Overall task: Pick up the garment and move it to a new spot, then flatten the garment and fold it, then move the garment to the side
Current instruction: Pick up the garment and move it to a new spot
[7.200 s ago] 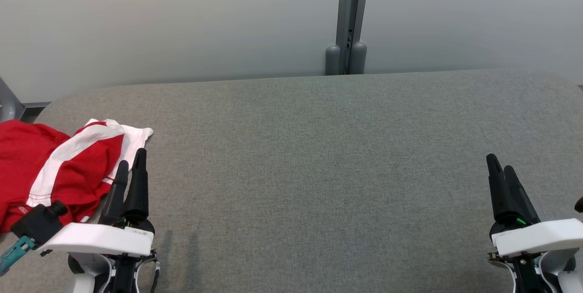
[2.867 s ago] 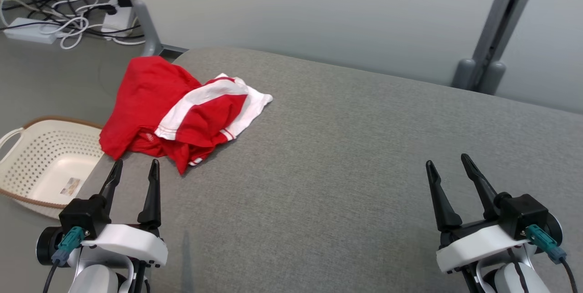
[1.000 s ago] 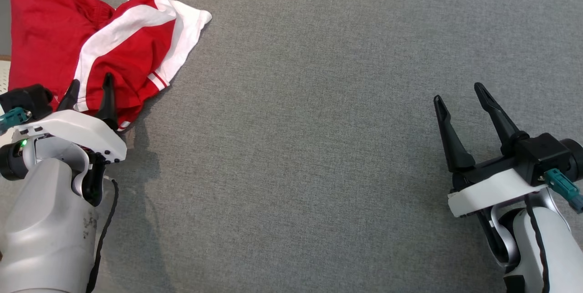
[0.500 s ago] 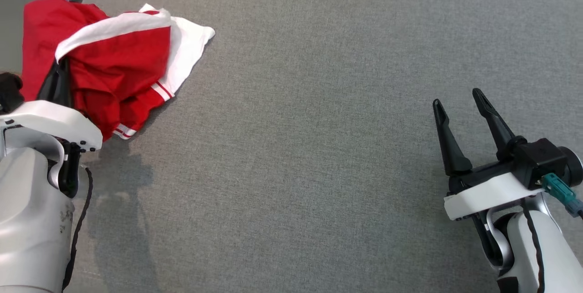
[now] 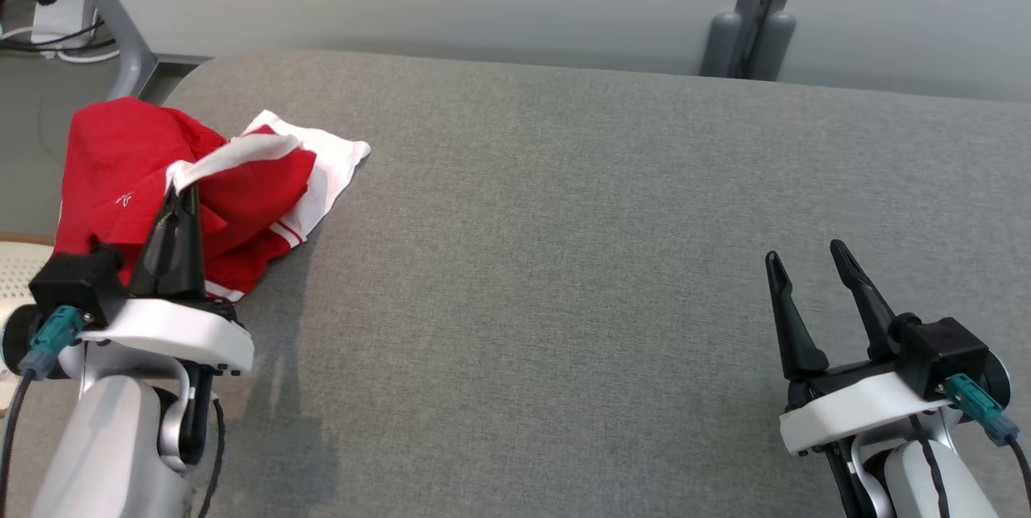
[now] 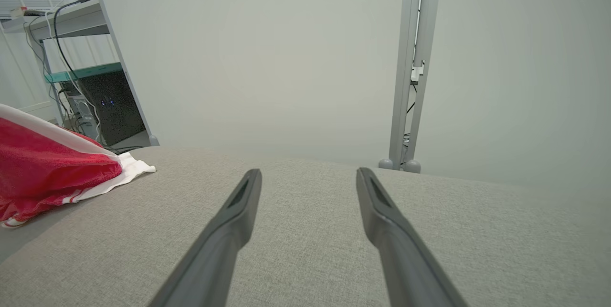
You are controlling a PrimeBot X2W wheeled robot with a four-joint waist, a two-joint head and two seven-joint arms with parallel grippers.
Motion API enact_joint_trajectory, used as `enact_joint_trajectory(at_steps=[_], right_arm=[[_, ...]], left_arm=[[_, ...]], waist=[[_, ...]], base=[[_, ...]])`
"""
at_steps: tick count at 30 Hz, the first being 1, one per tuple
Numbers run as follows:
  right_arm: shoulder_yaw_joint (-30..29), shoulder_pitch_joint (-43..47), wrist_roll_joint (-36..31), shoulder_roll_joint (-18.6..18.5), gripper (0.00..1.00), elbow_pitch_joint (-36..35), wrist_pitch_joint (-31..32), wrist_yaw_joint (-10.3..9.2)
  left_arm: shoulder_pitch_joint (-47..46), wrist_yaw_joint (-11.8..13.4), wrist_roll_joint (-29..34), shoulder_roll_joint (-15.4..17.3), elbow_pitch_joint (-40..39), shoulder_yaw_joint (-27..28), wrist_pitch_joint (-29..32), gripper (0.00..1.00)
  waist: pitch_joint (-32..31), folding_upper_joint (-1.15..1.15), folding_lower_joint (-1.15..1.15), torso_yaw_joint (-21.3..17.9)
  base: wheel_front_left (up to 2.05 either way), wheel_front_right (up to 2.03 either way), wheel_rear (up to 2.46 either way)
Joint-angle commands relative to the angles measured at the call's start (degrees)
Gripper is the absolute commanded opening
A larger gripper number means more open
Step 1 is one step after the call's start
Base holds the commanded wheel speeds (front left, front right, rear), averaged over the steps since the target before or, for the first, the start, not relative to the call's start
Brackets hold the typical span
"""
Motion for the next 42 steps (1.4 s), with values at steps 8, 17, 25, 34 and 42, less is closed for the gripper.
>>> enact_joint_trajectory(at_steps=[8,17,25,34,42], right_arm=[[-0.19,0.61,0.65,0.33,1.0,-1.05,-0.7,0.11],[0.17,-1.77,1.41,0.49,1.0,-1.5,-0.79,0.11],[2.04,-4.24,4.75,0.53,1.0,-1.15,-1.13,0.11],[3.42,-4.94,8.85,0.56,1.0,-2.79,-1.15,0.11],[4.0,-5.16,11.01,0.56,1.0,-3.16,-1.12,0.11]], left_arm=[[8.12,1.15,1.86,-2.26,-19.73,-5.45,6.86,0.0],[2.95,-1.63,2.73,-5.48,-22.81,-13.59,11.37,0.0],[-6.86,-3.93,2.82,-7.59,-21.11,-20.69,13.27,0.0],[-15.32,-4.6,1.99,-8.36,-17.58,-25.22,13.58,0.0],[-15.65,-4.73,-0.14,-7.16,-8.46,-25.94,14.08,0.44]], waist=[[-1.3,0.0,0.0,-6.93],[3.91,0.0,0.0,-17.77],[10.17,0.0,0.0,-27.85],[14.39,0.0,0.0,-34.02],[16.25,0.0,0.0,-35.07]], base=[[0.0,0.0,0.0],[0.0,0.0,0.0],[0.0,0.0,0.0],[0.0,0.0,0.0],[0.0,0.0,0.0]])
